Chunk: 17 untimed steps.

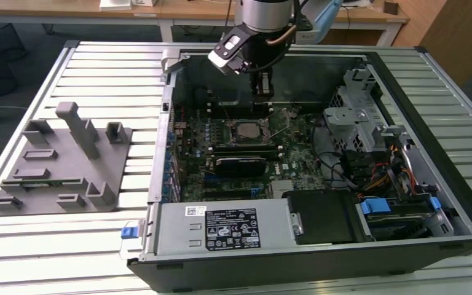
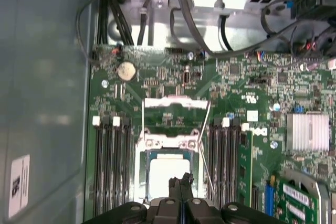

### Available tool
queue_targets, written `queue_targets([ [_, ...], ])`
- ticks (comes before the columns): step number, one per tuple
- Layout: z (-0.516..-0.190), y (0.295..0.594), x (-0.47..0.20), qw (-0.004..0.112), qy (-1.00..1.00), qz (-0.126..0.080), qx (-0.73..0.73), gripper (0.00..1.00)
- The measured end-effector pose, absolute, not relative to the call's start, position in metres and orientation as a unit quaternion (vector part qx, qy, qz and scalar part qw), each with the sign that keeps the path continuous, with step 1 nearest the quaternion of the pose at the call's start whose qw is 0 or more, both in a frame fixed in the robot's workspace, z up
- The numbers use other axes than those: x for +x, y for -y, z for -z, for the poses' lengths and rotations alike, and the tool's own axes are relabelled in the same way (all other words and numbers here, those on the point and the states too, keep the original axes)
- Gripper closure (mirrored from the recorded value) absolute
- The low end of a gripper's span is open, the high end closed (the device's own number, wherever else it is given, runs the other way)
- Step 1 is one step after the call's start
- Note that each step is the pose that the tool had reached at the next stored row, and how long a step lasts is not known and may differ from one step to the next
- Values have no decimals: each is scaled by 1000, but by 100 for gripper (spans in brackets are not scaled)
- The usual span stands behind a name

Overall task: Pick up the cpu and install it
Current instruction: 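Close the cpu cover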

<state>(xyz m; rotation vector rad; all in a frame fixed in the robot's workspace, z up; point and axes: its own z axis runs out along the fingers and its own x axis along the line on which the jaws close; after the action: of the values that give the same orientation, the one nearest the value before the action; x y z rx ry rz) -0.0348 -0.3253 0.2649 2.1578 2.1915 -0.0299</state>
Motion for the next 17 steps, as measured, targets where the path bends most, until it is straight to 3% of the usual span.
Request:
queue_targets([
  [17, -265, 325, 1, 33, -712, 10, 701, 89],
])
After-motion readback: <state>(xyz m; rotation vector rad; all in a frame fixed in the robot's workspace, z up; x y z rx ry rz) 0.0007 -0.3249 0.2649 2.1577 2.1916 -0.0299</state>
